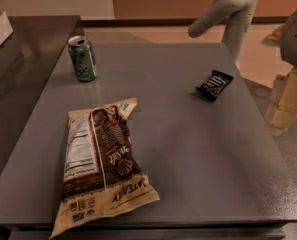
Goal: Move rxbar chocolate near brown chip bag
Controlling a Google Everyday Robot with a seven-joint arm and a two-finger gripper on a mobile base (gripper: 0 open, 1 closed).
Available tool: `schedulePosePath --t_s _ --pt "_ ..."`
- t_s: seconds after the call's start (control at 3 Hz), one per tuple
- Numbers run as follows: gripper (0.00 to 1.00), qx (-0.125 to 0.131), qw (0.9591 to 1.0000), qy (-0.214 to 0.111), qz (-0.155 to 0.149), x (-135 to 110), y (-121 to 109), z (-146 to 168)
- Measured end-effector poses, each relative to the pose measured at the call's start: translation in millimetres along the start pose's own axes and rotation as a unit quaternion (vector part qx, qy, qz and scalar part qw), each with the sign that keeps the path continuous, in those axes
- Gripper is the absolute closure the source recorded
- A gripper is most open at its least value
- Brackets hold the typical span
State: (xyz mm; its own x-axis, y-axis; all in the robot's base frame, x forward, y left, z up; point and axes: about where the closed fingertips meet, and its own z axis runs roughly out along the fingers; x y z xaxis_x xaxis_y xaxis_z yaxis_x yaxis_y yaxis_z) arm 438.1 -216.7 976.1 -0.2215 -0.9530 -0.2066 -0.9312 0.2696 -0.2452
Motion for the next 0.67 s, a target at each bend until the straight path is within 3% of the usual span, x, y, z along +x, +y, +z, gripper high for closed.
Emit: schedulePosePath --t_s 0.67 --pt "0.0 0.008 0.9998 -0.006 0.017 -2.2 -4.6 0.6"
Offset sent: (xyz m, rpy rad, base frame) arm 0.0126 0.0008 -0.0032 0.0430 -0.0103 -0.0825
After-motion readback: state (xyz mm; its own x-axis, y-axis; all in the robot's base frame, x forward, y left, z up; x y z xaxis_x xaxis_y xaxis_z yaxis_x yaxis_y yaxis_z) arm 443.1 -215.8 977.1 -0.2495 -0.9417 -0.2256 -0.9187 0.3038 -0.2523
